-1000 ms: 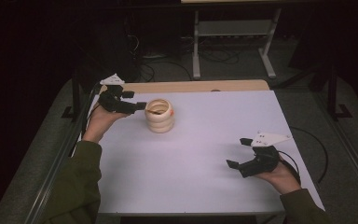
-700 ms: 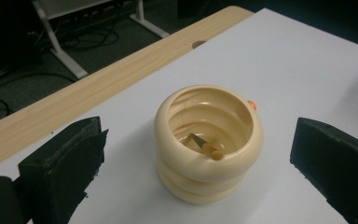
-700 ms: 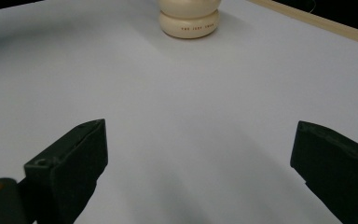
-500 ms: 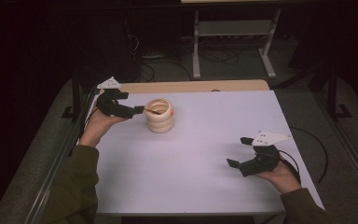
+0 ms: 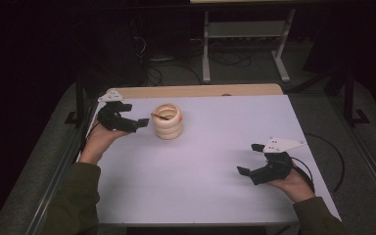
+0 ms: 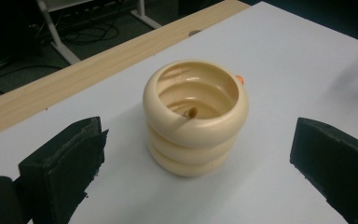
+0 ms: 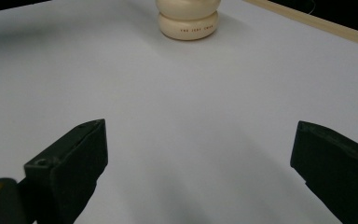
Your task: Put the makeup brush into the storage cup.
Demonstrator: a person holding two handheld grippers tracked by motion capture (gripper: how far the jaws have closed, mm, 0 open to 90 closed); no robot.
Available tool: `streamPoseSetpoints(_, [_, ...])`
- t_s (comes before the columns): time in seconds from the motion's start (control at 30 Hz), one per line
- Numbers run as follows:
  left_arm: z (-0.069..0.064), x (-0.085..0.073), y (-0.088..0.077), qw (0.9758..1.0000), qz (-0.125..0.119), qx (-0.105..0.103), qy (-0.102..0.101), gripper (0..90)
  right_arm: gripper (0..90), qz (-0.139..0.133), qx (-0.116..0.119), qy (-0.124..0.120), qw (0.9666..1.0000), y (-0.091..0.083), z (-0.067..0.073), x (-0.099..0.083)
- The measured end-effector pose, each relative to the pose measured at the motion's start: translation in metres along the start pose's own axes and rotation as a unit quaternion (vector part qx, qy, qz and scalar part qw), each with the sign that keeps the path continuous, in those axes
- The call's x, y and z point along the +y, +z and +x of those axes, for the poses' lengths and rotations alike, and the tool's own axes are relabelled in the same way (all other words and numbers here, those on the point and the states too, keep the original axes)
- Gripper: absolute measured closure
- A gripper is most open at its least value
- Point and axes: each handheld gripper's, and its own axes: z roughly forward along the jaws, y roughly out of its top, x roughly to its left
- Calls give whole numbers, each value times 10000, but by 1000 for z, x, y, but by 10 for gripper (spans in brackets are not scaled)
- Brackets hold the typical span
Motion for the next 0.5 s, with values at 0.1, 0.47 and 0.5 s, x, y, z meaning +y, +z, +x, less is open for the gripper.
streamPoseSetpoints(0.1, [-3, -5, -2, 10000, -26, -23, -32, 25, 33, 5, -9, 6, 10000, 0, 0, 0])
streamPoseSetpoints(0.47, [-19, -23, -9, 10000, -59, -62, 44, 25, 33, 6, 0, 59, 10000, -2, -1, 0])
streamPoseSetpoints(0.5, [-20, -25, -10, 10000, -62, -52, 44, 25, 33, -3, -1, 60, 10000, -2, -1, 0])
